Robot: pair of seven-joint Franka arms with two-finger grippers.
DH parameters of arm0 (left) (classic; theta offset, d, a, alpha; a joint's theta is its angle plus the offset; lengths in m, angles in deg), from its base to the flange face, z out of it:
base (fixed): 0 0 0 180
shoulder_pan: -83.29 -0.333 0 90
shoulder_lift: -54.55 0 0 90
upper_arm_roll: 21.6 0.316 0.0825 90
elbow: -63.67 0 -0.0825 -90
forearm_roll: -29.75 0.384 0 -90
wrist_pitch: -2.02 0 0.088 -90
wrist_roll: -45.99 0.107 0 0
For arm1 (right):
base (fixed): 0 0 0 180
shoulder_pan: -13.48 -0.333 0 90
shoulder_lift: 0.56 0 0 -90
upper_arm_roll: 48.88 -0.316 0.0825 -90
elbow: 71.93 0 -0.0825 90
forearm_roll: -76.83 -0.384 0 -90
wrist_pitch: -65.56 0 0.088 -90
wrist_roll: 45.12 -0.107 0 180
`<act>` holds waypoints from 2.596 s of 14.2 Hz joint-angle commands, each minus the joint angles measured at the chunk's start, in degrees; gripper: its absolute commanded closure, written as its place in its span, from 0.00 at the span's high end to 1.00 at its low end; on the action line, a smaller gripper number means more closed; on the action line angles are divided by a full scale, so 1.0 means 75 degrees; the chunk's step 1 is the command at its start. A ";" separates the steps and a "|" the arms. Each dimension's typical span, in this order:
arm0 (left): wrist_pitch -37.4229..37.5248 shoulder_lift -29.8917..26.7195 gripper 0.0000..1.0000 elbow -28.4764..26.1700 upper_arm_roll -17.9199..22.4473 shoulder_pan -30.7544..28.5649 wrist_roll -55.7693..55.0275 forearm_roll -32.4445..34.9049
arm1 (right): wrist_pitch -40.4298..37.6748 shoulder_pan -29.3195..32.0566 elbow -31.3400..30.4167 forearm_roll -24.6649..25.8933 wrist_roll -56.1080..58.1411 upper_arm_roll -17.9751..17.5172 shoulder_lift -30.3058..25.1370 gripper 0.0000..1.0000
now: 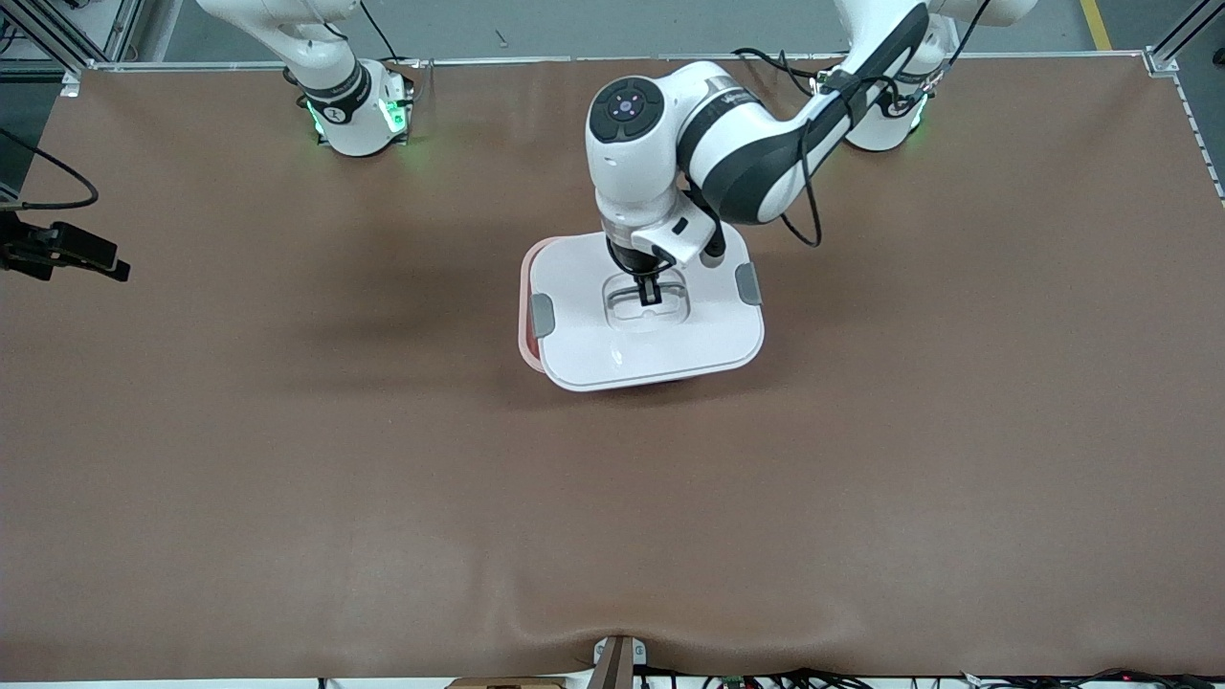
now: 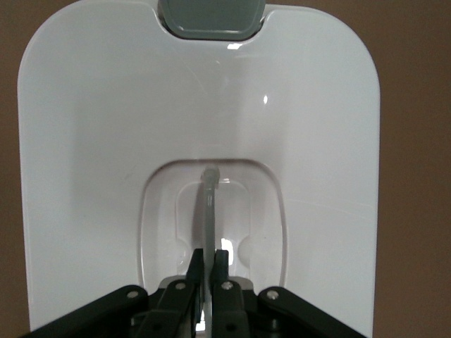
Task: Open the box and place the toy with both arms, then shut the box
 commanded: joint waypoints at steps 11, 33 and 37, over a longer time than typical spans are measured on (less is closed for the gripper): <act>-0.0556 0.0296 0.00 -0.0080 0.0010 0.0319 -0.0174 0.0779 | 0.0064 -0.0265 -0.0089 -0.0162 -0.0143 0.0022 -0.0163 1.00; -0.0872 0.0495 0.00 -0.0256 0.0021 0.0494 -0.0818 0.0768 | -0.0311 -0.0347 0.0239 -0.0033 -0.0295 -0.0036 -0.0187 1.00; -0.0802 0.0495 0.00 -0.0431 0.0010 0.0483 -0.0888 0.0768 | -0.0381 -0.0288 0.0145 -0.0033 -0.0213 -0.0013 -0.0186 1.00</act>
